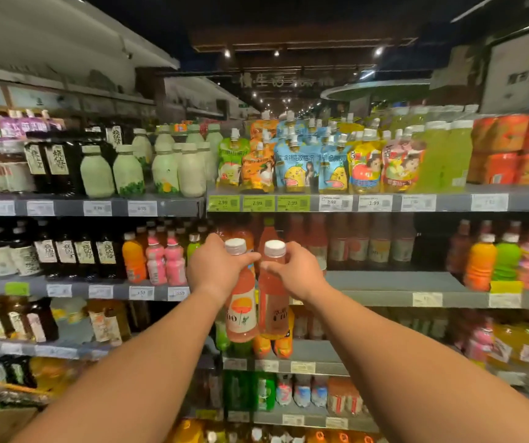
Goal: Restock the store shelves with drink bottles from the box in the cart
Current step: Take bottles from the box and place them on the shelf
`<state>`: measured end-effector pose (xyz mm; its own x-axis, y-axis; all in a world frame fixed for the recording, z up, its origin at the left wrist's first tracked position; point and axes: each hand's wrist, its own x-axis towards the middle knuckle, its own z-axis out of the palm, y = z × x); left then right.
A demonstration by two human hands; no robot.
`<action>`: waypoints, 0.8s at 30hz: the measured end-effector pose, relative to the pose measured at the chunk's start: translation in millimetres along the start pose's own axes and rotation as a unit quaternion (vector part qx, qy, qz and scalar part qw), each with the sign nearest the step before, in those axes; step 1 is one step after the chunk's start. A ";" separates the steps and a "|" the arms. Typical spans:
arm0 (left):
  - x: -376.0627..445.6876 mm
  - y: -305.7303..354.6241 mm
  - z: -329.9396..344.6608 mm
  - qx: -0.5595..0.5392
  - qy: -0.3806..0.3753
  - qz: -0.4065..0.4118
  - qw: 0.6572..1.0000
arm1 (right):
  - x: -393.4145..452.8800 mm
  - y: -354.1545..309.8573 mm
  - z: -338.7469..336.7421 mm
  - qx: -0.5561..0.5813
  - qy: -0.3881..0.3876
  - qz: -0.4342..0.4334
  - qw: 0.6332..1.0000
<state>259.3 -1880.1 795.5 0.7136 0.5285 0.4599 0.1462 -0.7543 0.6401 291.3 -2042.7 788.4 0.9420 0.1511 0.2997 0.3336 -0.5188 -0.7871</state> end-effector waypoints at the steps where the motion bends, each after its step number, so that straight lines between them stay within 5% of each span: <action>1: -2.1 8.9 8.1 -0.002 -0.005 0.005 1.000 | 0.9 6.4 -8.9 0.001 0.006 0.007 1.000; 15: 21.0 84.4 128.8 -0.106 -0.059 0.079 0.990 | 48.4 98.0 -81.8 -0.027 0.162 0.067 0.984; 24: 48.0 83.1 184.8 -0.114 -0.049 0.055 0.991 | 113.5 134.9 -70.3 -0.035 0.158 0.028 0.986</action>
<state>432.3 -1989.4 757.0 0.7811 0.3989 0.4804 -0.0876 -0.6917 0.7168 440.7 -2154.7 754.1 0.8972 -0.1431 0.4179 0.2671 -0.5778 -0.7713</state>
